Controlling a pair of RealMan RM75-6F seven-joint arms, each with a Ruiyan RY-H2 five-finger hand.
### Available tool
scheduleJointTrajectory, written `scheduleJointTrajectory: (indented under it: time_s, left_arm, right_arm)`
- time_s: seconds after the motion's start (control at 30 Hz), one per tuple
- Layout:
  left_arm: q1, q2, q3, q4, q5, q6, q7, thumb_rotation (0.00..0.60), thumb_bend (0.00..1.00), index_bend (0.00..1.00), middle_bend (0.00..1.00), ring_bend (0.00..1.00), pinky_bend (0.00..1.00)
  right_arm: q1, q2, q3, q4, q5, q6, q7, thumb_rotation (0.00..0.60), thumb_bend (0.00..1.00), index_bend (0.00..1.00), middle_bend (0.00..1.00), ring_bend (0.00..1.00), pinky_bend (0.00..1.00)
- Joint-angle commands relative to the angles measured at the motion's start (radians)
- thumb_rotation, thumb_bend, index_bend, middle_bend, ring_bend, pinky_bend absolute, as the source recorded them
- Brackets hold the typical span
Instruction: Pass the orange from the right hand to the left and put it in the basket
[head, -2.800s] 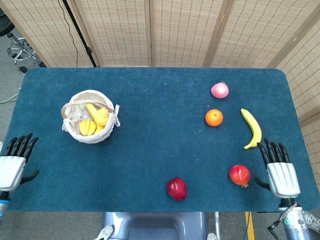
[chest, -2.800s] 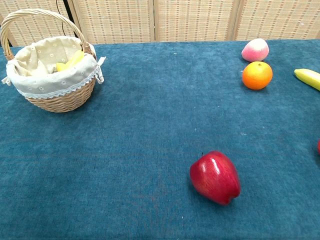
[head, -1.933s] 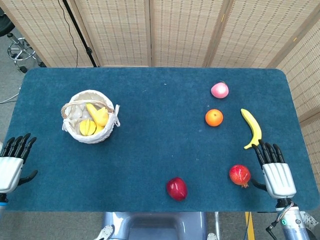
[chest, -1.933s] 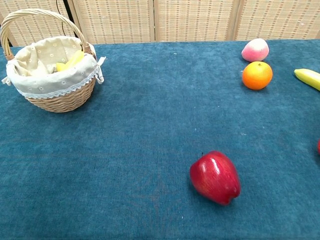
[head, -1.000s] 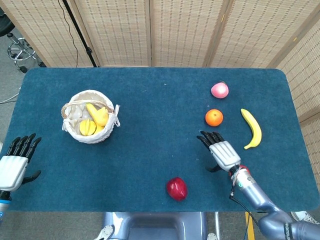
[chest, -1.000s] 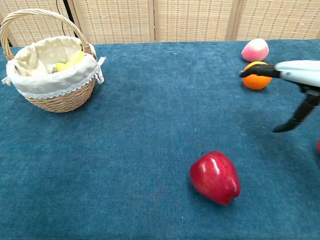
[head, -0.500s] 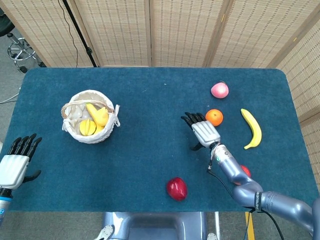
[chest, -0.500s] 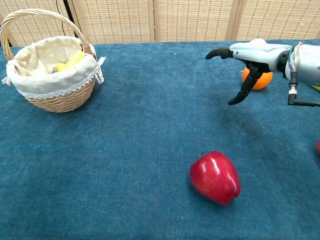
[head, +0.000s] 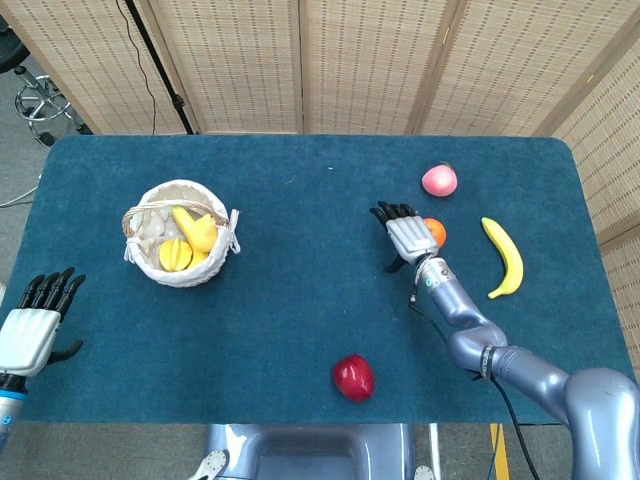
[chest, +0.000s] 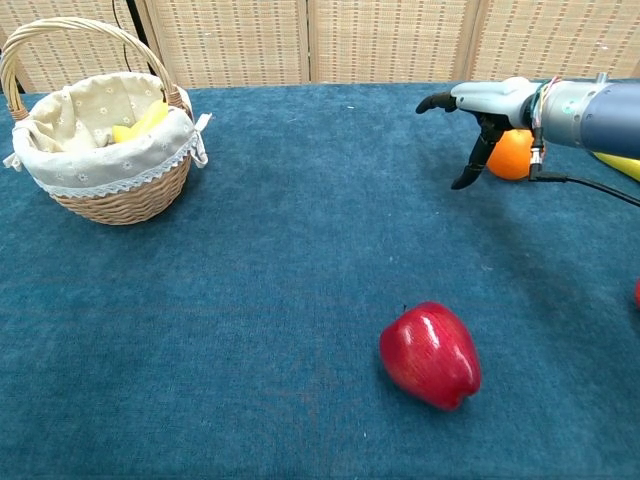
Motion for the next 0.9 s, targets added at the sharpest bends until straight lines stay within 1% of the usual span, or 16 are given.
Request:
scheduleJointTrajectory:
  time_s: [0.03, 0.23, 0.37, 0.53, 0.57, 0.63, 0.7, 0.73, 0.77, 0.8, 0.9]
  left_arm:
    - [-0.004, -0.003, 0.000, 0.005, -0.009, -0.012, -0.003, 0.600, 0.18, 0.00, 0.00, 0.00, 0.01]
    - [-0.006, -0.002, 0.001, 0.002, -0.009, -0.015, -0.002, 0.600, 0.18, 0.00, 0.00, 0.00, 0.01]
    - [-0.006, 0.000, 0.003, 0.000, -0.008, -0.014, -0.004, 0.600, 0.18, 0.00, 0.00, 0.00, 0.01]
    - [-0.005, 0.001, 0.003, -0.002, -0.010, -0.012, -0.003, 0.600, 0.18, 0.00, 0.00, 0.00, 0.01]
    - [-0.005, 0.002, 0.002, -0.003, -0.010, -0.013, -0.003, 0.600, 0.18, 0.00, 0.00, 0.00, 0.01]
    - [-0.006, 0.003, 0.003, -0.005, -0.008, -0.012, -0.005, 0.600, 0.18, 0.00, 0.00, 0.00, 0.01]
    - [-0.006, 0.003, 0.004, -0.008, -0.004, -0.010, -0.005, 0.600, 0.18, 0.00, 0.00, 0.00, 0.01]
    - [-0.006, 0.004, 0.004, -0.009, -0.003, -0.008, -0.005, 0.600, 0.18, 0.00, 0.00, 0.00, 0.01]
    - [-0.006, 0.004, 0.005, -0.010, -0.001, -0.007, -0.005, 0.600, 0.18, 0.00, 0.00, 0.00, 0.01]
    - [-0.006, 0.005, 0.005, -0.012, 0.000, -0.006, -0.005, 0.600, 0.18, 0.00, 0.00, 0.00, 0.01]
    - [-0.006, 0.007, 0.005, -0.015, 0.003, -0.002, -0.009, 0.600, 0.18, 0.00, 0.00, 0.00, 0.01]
  right_arm:
    - [0.034, -0.041, -0.004, 0.102, -0.042, -0.039, 0.089, 0.600, 0.01, 0.02, 0.00, 0.00, 0.00]
    - [0.032, -0.054, -0.036, 0.178, -0.106, -0.033, 0.168, 0.600, 0.01, 0.06, 0.00, 0.00, 0.00]
    - [0.021, -0.051, -0.068, 0.212, -0.155, -0.012, 0.208, 0.600, 0.01, 0.10, 0.00, 0.00, 0.00]
    - [-0.001, -0.037, -0.088, 0.232, -0.182, 0.017, 0.251, 0.600, 0.01, 0.17, 0.05, 0.01, 0.01]
    - [-0.006, -0.036, -0.090, 0.235, -0.187, 0.029, 0.258, 0.600, 0.01, 0.21, 0.08, 0.04, 0.05]
    - [-0.017, -0.036, -0.095, 0.243, -0.199, 0.059, 0.275, 0.600, 0.04, 0.32, 0.18, 0.15, 0.18]
    - [-0.031, -0.045, -0.097, 0.260, -0.209, 0.102, 0.287, 0.600, 0.11, 0.53, 0.37, 0.35, 0.42]
    - [-0.035, -0.048, -0.099, 0.266, -0.212, 0.113, 0.290, 0.600, 0.12, 0.58, 0.41, 0.39, 0.47]
    - [-0.040, -0.051, -0.101, 0.272, -0.213, 0.120, 0.294, 0.600, 0.14, 0.65, 0.48, 0.46, 0.54]
    - [-0.044, -0.053, -0.101, 0.276, -0.213, 0.126, 0.295, 0.600, 0.15, 0.70, 0.52, 0.50, 0.60]
    - [-0.052, -0.053, -0.100, 0.276, -0.209, 0.137, 0.294, 0.600, 0.19, 0.79, 0.61, 0.59, 0.68]
